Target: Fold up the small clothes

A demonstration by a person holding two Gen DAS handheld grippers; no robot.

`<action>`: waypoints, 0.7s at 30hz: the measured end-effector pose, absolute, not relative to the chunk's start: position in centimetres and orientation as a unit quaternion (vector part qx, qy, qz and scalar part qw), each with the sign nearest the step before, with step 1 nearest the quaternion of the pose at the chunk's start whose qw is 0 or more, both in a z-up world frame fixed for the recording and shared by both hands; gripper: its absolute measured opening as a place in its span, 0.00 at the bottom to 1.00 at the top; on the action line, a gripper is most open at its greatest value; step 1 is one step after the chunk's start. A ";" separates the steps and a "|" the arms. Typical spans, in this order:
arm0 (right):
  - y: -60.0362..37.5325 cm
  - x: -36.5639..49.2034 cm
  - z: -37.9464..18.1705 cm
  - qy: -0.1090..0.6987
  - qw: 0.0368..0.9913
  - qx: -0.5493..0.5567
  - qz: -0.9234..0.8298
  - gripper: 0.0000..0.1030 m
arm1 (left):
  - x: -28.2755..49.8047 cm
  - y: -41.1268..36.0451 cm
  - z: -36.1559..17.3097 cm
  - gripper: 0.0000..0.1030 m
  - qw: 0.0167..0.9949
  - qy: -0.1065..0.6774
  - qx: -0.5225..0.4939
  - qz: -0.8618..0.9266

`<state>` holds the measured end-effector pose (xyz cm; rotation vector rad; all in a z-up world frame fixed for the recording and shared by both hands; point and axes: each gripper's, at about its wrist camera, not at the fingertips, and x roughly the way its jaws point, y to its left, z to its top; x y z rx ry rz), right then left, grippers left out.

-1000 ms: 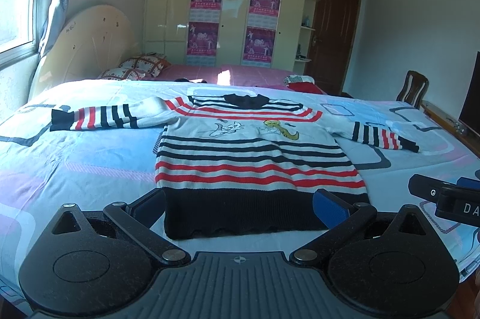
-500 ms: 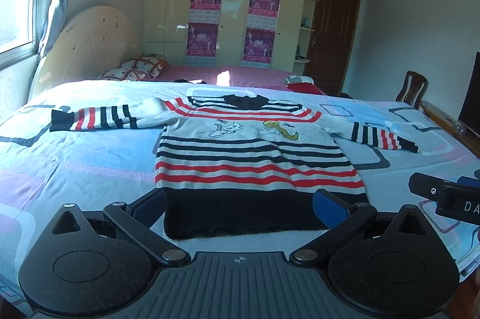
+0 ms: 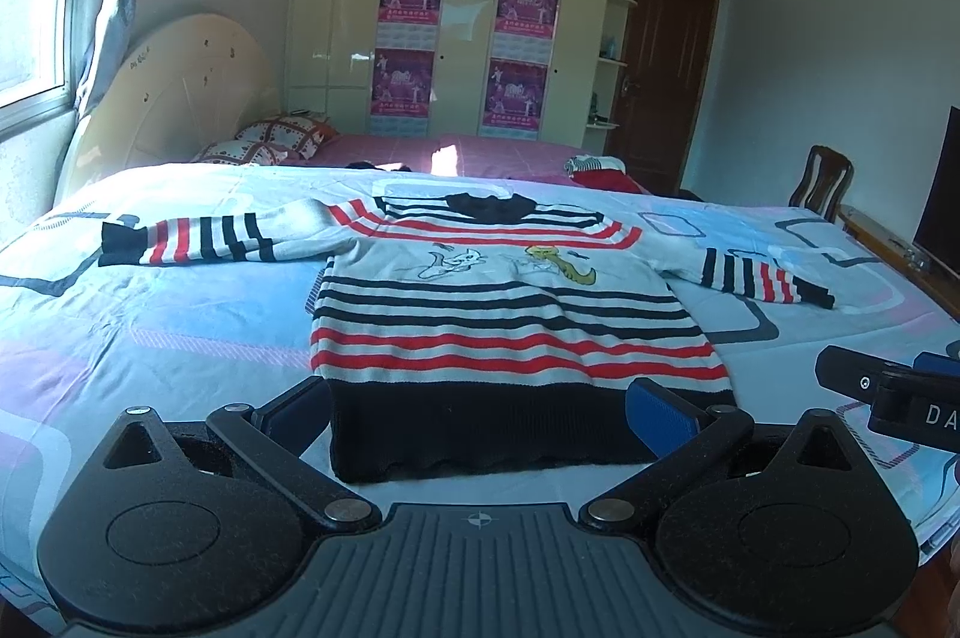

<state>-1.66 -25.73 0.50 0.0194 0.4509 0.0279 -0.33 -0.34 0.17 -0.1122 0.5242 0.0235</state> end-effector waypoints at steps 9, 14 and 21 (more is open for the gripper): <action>-25.6 -1.6 0.5 0.223 0.975 0.009 0.013 1.00 | -0.2 -0.2 0.1 1.00 0.964 0.261 -0.056 0.012; -25.6 -1.6 0.5 0.224 0.975 0.010 0.013 1.00 | 0.1 -0.1 -0.1 1.00 0.963 0.262 -0.057 0.011; -26.7 -1.1 0.1 0.231 0.973 0.015 0.004 1.00 | 2.0 -0.5 -0.2 1.00 0.963 0.263 -0.059 -0.006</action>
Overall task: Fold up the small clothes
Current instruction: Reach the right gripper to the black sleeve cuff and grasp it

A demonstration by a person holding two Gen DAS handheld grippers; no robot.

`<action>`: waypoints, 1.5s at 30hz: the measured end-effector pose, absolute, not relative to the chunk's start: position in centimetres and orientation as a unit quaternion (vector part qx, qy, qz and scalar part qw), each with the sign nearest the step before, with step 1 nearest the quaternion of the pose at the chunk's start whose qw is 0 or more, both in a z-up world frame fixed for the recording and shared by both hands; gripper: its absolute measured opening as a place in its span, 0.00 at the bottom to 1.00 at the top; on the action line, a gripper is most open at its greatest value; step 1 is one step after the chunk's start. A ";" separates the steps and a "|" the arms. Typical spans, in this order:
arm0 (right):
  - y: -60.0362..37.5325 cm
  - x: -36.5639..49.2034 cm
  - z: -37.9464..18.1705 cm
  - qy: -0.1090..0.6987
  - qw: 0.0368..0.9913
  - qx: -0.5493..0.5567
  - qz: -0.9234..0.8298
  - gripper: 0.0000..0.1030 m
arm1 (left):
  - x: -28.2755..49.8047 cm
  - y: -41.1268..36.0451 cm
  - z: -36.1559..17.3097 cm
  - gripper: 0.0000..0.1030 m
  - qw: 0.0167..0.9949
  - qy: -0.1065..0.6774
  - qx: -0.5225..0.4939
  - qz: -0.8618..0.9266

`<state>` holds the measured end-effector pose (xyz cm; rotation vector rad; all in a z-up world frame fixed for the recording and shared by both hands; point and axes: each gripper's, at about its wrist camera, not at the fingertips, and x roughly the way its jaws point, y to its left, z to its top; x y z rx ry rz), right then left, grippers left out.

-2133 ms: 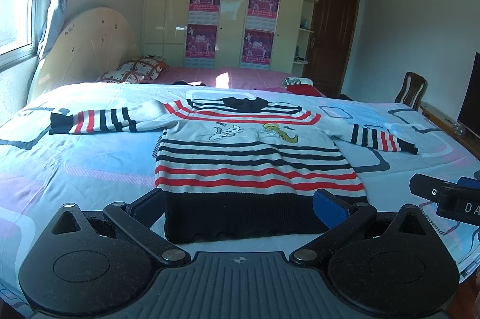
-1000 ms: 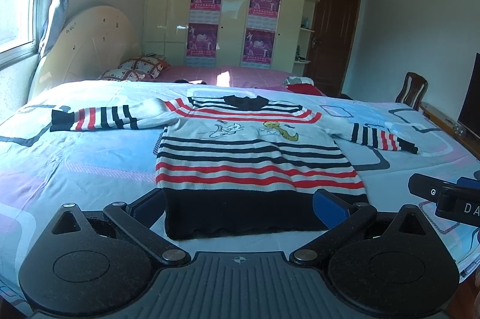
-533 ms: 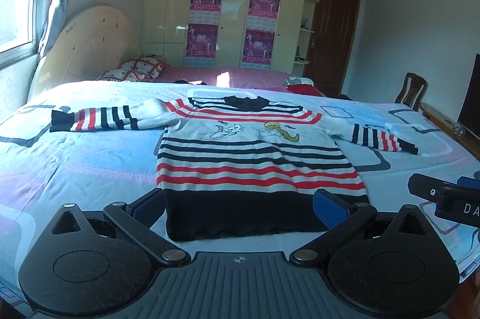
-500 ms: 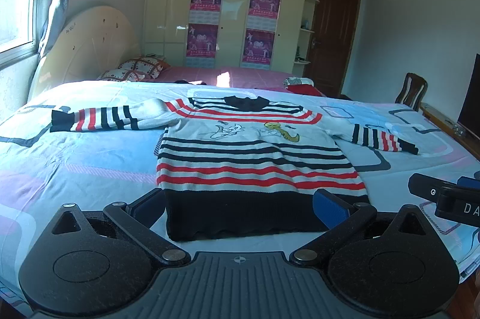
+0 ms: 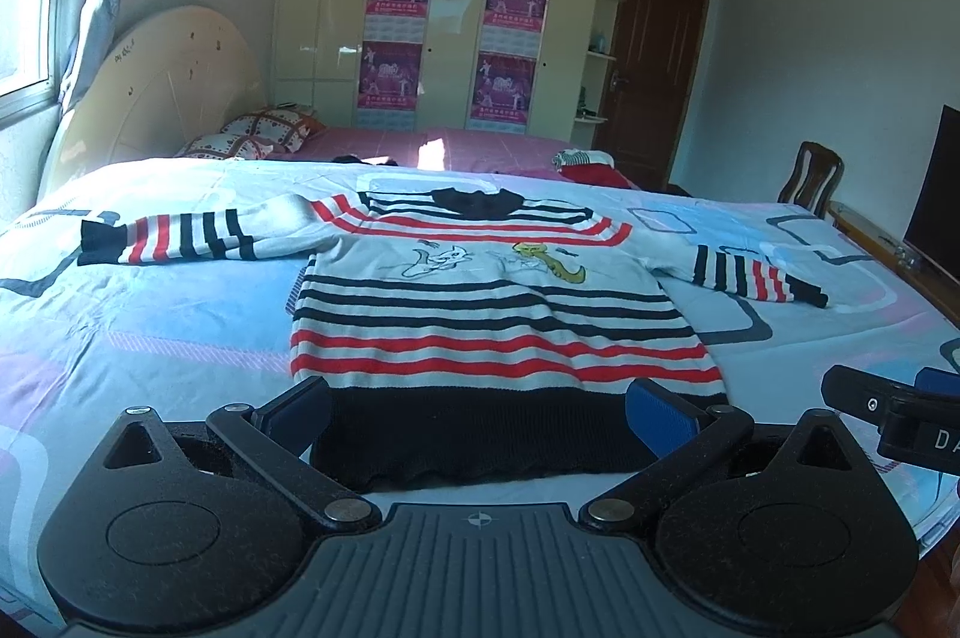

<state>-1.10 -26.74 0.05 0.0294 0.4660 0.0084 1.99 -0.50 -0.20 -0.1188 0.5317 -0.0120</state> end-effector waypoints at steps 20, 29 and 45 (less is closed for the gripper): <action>-48.2 21.6 -4.0 0.223 0.949 0.196 -0.111 0.50 | 24.8 -2.8 -3.9 1.00 0.959 0.262 -0.094 0.058; -57.9 32.7 -12.5 0.260 0.894 0.329 -0.160 0.44 | 32.3 -4.6 -6.8 1.00 0.944 0.299 -0.082 0.113; -59.8 38.0 -14.2 0.250 0.892 0.333 -0.176 0.09 | 35.6 -1.7 -9.4 1.00 0.920 0.343 -0.058 0.178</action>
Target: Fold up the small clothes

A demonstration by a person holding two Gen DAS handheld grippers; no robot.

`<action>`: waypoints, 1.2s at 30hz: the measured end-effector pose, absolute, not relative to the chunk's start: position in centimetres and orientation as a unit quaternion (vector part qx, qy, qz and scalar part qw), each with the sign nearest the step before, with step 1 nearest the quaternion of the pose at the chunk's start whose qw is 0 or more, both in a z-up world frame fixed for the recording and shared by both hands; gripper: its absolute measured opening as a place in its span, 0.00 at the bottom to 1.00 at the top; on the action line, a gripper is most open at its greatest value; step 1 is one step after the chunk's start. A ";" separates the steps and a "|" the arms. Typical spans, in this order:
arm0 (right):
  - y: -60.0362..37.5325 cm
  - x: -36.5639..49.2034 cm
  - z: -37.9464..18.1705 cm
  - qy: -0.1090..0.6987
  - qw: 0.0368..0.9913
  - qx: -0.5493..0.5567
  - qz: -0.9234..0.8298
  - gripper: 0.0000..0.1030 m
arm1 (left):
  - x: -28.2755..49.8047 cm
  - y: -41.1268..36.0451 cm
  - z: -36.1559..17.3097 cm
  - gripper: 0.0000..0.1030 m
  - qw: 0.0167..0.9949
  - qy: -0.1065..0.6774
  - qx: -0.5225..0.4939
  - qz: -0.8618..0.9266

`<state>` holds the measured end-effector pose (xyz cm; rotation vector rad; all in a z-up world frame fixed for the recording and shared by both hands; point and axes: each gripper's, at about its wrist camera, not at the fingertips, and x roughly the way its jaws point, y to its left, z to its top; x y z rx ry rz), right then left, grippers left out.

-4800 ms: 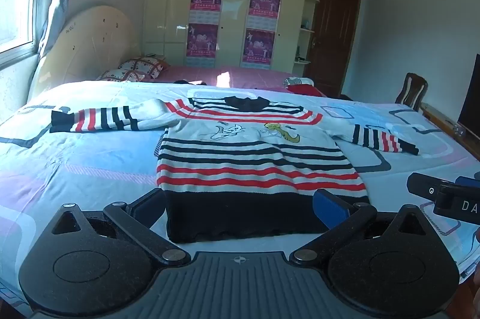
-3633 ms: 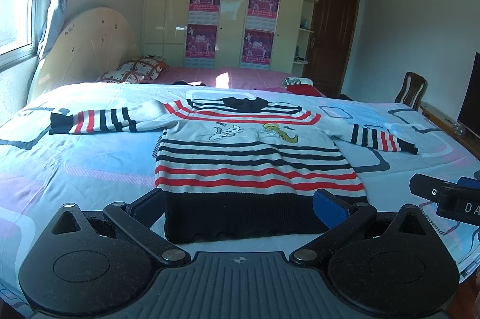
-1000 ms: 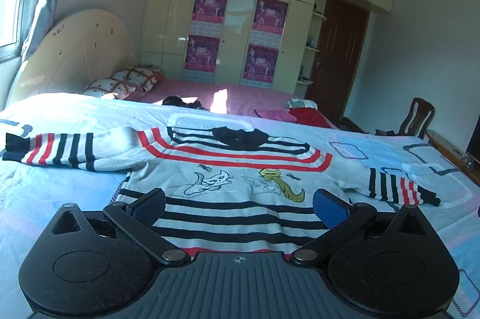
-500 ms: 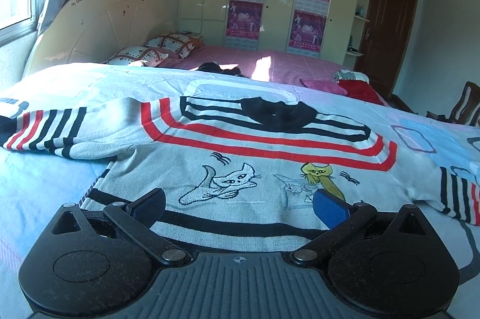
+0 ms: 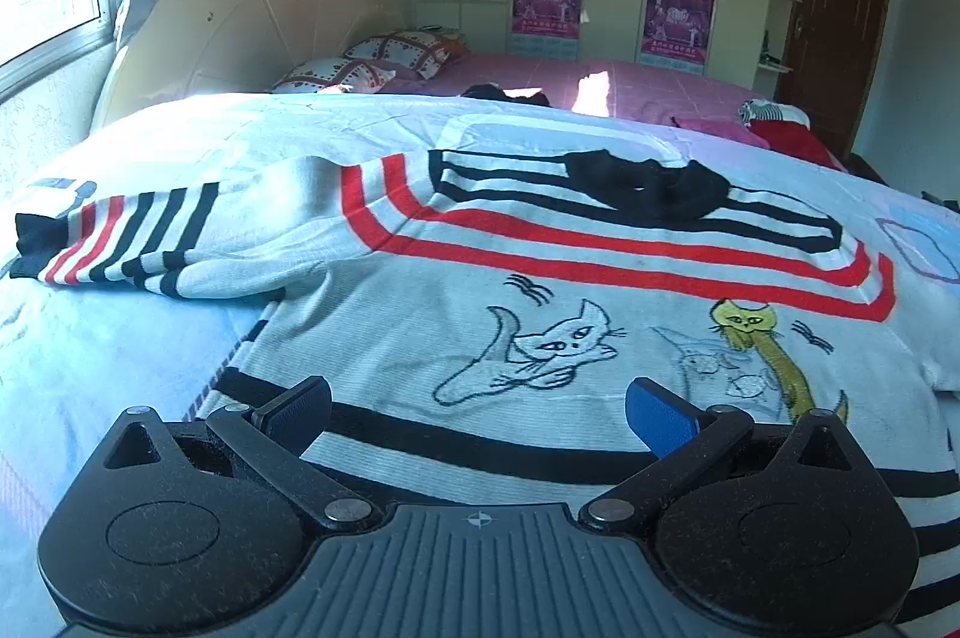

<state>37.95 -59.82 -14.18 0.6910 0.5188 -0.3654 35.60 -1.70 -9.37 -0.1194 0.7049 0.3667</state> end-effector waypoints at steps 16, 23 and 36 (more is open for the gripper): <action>-32.5 41.1 -4.4 0.210 0.971 0.111 0.039 0.08 | 34.8 9.2 -9.7 1.00 0.923 0.333 -0.073 0.177; -17.4 43.0 -9.2 0.315 0.933 0.050 0.164 0.24 | 34.4 13.5 -10.2 1.00 0.913 0.355 -0.080 0.186; -24.3 37.2 -6.8 0.270 0.960 0.039 0.059 0.26 | 40.2 4.8 -10.9 0.61 0.915 0.361 -0.182 -0.012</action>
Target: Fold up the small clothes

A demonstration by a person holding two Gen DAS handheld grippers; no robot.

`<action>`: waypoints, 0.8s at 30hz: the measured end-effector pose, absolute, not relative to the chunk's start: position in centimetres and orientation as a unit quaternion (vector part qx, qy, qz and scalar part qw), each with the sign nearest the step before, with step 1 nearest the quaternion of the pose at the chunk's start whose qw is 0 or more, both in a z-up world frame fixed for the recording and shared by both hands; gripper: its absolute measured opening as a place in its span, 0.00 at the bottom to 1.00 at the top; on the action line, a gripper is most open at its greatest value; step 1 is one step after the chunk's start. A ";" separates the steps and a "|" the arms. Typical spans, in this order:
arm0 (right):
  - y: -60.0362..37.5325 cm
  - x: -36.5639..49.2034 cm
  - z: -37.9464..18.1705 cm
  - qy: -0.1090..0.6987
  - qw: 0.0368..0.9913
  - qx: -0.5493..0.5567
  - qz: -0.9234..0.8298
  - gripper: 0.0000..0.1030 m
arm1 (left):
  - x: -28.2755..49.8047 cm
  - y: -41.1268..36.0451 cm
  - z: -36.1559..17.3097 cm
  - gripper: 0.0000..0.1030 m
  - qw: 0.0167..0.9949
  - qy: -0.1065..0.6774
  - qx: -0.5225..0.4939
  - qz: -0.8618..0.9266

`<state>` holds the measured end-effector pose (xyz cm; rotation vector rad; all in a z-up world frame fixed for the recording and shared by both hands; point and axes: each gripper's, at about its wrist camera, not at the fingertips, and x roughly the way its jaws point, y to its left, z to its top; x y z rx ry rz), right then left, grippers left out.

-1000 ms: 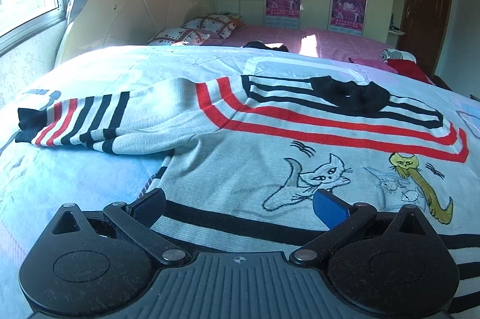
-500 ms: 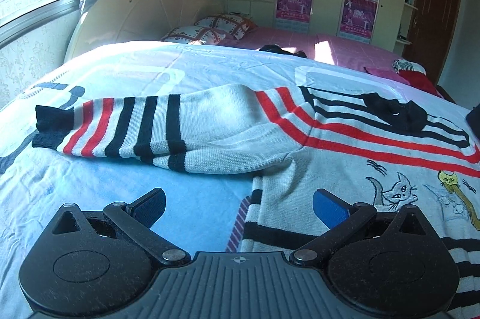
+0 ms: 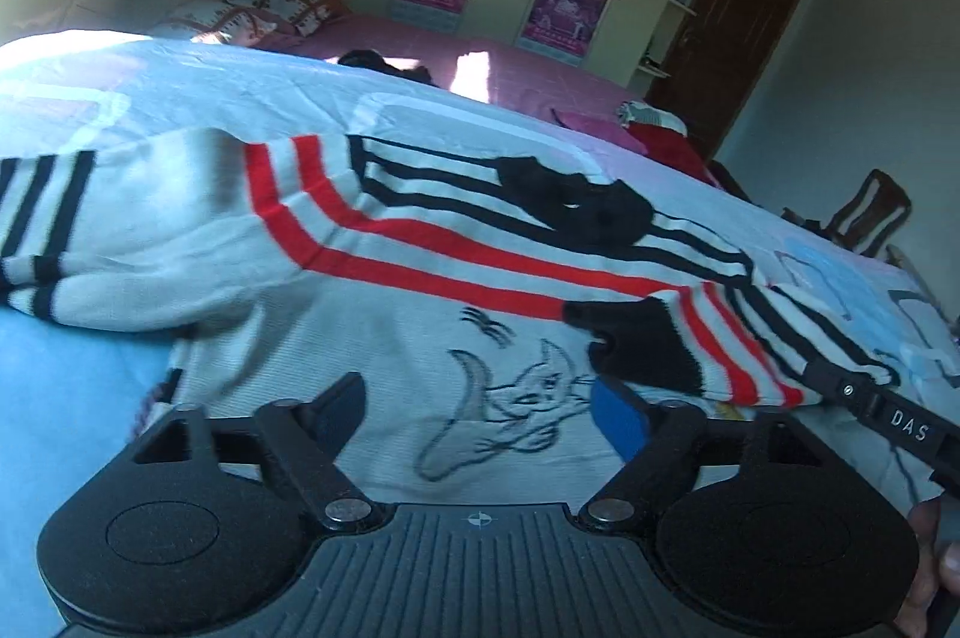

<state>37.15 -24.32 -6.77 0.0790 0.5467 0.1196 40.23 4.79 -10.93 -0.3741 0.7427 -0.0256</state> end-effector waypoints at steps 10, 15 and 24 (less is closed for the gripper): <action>-29.8 35.0 -6.4 0.258 0.965 0.048 0.017 0.26 | 46.4 -0.5 -14.7 0.47 0.869 0.385 -0.306 -0.056; -31.7 34.8 -6.9 0.266 0.962 0.064 -0.004 0.26 | 48.2 -0.6 -15.7 0.09 0.871 0.379 -0.308 -0.047; -32.4 35.7 -7.3 0.269 0.960 0.074 -0.013 0.27 | 48.5 3.1 -8.8 0.08 0.931 0.293 -0.213 -0.054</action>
